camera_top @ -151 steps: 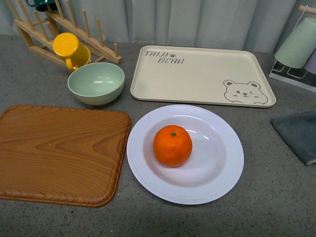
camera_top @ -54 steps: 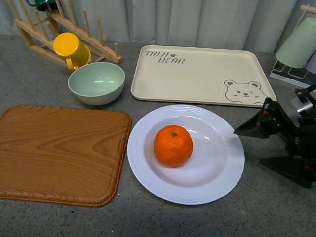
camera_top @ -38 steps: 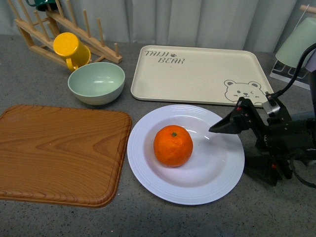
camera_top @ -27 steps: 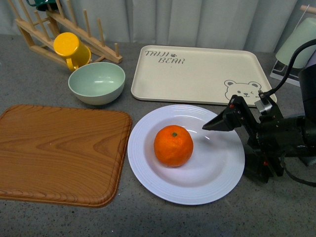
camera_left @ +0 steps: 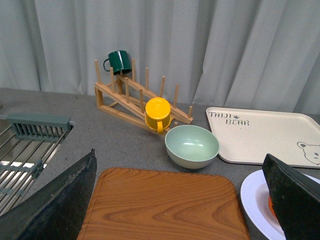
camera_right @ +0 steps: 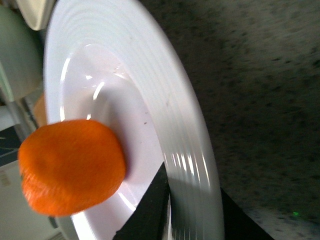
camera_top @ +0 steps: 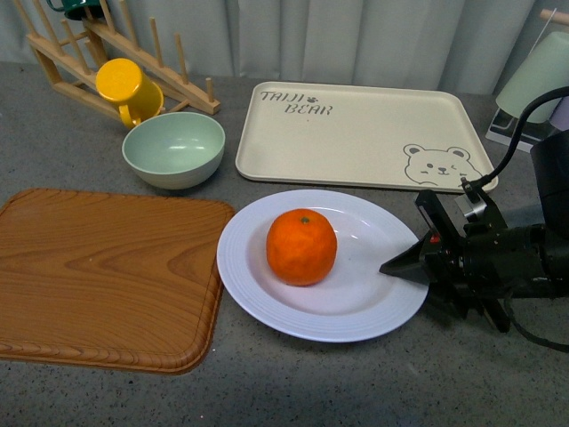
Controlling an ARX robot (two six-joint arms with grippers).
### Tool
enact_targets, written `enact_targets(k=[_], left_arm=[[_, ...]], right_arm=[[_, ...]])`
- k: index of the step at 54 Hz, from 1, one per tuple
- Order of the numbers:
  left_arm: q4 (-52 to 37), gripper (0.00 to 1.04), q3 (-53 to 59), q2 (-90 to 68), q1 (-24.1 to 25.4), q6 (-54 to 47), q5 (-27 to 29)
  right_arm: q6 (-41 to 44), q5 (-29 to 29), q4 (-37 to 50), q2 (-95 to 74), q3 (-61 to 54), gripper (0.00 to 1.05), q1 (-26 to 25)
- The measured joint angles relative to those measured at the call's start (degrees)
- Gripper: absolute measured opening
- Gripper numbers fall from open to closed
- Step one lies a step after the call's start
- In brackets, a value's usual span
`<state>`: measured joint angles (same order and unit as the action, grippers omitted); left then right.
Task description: Place orange and plate with both arms
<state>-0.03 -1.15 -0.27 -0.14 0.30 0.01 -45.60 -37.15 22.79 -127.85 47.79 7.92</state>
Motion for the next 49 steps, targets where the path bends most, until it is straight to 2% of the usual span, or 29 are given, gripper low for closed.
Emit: enact_targets(k=[4,13,34,41,49], left_arm=[[0.0,0.98,0.0,0.0,0.0,0.0,0.0],[0.0,0.98,0.0,0.0,0.0,0.0,0.0],[0.0,0.98,0.0,0.0,0.0,0.0,0.0],[0.0,0.98,0.0,0.0,0.0,0.0,0.0],[0.0,0.98,0.0,0.0,0.0,0.0,0.0]], right_arm=[[0.3,-0.2,1.6,1.0,-0.4,0.04,0.0],[0.0,-0.5,5.9,1.3,-2.6,0.04,0.0],[-8.6,-1.5,29.6,5.0,-9.3,0.04,-1.0],[-13.3,2.5,35.9,3.6,-8.5,0.04,-0.1],[-18.6,9.0,35.0,1.4,-4.6,0.04,1.8]])
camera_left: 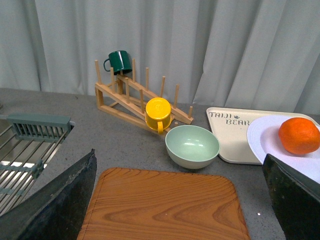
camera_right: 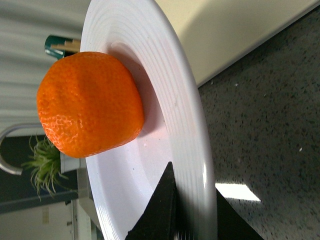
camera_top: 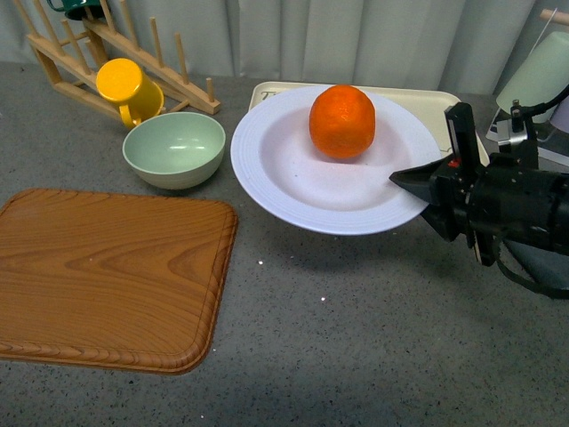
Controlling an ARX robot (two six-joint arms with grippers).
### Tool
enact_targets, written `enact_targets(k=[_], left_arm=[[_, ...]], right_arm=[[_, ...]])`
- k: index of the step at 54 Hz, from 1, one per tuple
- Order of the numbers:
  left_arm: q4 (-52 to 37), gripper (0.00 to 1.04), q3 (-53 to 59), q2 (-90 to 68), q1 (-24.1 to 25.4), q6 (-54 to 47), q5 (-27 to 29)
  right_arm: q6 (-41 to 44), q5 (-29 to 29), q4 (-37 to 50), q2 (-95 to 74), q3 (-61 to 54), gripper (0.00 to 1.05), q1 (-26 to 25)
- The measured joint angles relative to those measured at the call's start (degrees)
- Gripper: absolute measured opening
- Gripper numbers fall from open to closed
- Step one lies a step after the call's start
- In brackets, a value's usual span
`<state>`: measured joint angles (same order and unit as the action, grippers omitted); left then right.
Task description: Place orange and plate with both arms
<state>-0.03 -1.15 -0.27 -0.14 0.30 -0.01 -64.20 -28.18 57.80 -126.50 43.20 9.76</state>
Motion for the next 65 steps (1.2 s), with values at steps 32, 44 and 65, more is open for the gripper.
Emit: enact_targets(k=[32,44,65], left_arm=[[0.0,0.98,0.0,0.0,0.0,0.0,0.0],[0.0,0.98,0.0,0.0,0.0,0.0,0.0],[0.0,0.98,0.0,0.0,0.0,0.0,0.0]], right_arm=[[-13.0,22.9,-11.2,-12.2,24.6,0.04,7.8],[-13.9,29.3,-16.9,-15.5,30.6,0.04,7.9],[-13.0,30.8,-23.3,-17.5,35.5,0.17,7.4]])
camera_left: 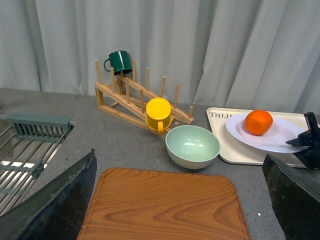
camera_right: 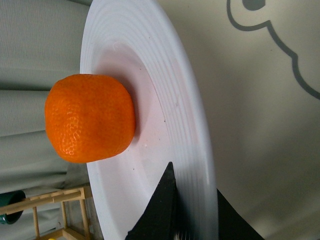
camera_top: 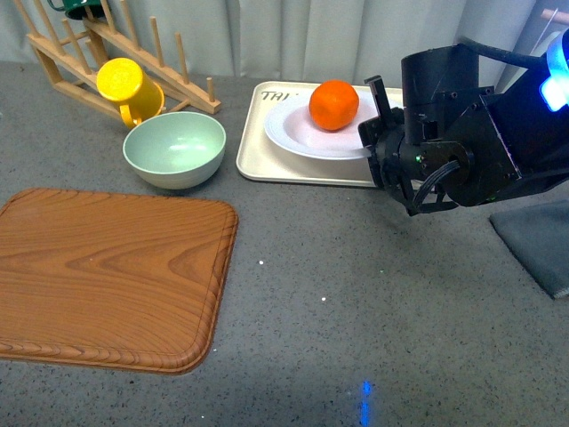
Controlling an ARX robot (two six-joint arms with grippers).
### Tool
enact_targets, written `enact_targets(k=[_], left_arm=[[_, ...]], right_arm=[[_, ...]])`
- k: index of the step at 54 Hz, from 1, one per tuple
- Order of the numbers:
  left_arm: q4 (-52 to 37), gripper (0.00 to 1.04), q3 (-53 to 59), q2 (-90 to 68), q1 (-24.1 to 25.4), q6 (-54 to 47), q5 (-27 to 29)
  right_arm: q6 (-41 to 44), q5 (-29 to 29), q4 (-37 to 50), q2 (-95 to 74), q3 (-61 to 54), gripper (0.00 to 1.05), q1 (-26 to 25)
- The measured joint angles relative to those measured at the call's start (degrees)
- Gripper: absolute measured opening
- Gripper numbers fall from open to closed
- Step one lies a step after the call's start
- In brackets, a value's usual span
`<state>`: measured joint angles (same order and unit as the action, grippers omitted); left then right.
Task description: Place orange and plate with both arms
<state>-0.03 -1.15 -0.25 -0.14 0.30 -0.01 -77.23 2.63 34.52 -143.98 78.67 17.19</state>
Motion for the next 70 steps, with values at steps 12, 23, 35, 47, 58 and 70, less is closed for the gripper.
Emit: enact_targets(k=[12,23,35,47,58,70], left_arm=[[0.0,0.98,0.0,0.0,0.0,0.0,0.0],[0.0,0.98,0.0,0.0,0.0,0.0,0.0],[0.0,0.98,0.0,0.0,0.0,0.0,0.0],[0.0,0.98,0.0,0.0,0.0,0.0,0.0],[0.0,0.98,0.0,0.0,0.0,0.0,0.0],[0.0,0.98,0.0,0.0,0.0,0.0,0.0]], right_arm=[[7.1,1.6,1.8,7.9,-7.7,0.55,-0.6],[31.1,12.3,4.3,24.4,-21.9,0.95,-0.9],[57.3,16.5,8.0,47.5,-42.5,0.96,-2.7],[72.5,15.2,4.5,68.6,-58.2,0.96,-6.6],[82.1,13.6,-3.5,88.9,-67.7,0.96,-8.3],[86.0,14.9,-14.8,109.2,-72.3,0.96,-7.3]])
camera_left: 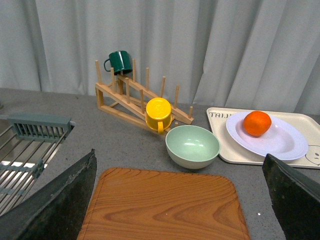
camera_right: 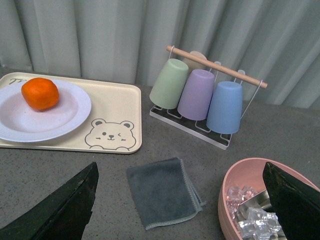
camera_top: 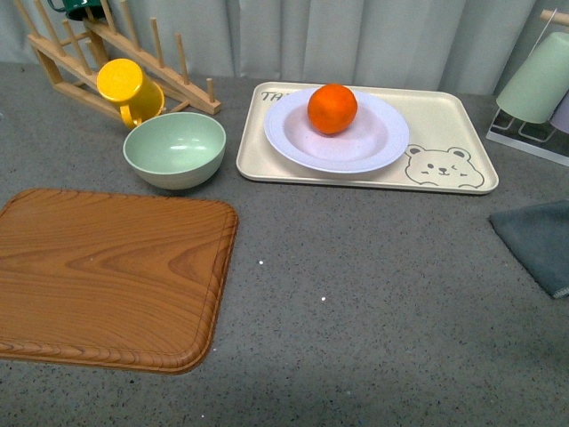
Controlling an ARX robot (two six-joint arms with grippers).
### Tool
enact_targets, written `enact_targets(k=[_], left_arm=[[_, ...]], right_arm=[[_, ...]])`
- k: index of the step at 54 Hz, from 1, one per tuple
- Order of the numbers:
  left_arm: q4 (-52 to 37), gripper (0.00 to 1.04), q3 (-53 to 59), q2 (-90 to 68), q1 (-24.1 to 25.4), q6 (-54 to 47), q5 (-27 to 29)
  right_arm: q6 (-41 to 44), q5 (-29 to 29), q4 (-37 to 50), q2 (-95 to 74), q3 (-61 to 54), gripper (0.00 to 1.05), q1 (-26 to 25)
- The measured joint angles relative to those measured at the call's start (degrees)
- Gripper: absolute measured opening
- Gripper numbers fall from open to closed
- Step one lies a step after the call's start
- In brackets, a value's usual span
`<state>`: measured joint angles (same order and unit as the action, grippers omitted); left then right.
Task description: Place orange and plate with both arms
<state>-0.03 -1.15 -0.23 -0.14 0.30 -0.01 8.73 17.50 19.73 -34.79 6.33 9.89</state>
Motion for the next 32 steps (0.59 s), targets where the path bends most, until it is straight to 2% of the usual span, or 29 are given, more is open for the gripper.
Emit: enact_targets(k=[3,6,10,13,19,32], left_arm=[[0.0,0.98,0.0,0.0,0.0,0.0,0.0],[0.0,0.98,0.0,0.0,0.0,0.0,0.0],[0.0,0.98,0.0,0.0,0.0,0.0,0.0],[0.0,0.98,0.0,0.0,0.0,0.0,0.0],[0.0,0.98,0.0,0.0,0.0,0.0,0.1],[0.0,0.98,0.0,0.0,0.0,0.0,0.0]], right_arm=[[-0.1,-1.4,-1.4,4.9,-1.2,0.94,-0.1],[-3.0,-7.6,-0.1,9.3,-2.7,0.83,-1.6],[-5.6,-10.9,-0.3,12.0,-3.0,0.73,-2.9],[-6.7,-16.0,-1.5,13.7,-3.4,0.62,-6.4],[-7.8,-17.0,-3.0,15.5,-4.2,0.44,-9.5],[-8.0,-17.4,-4.7,19.9,-6.0,0.0,-9.7]])
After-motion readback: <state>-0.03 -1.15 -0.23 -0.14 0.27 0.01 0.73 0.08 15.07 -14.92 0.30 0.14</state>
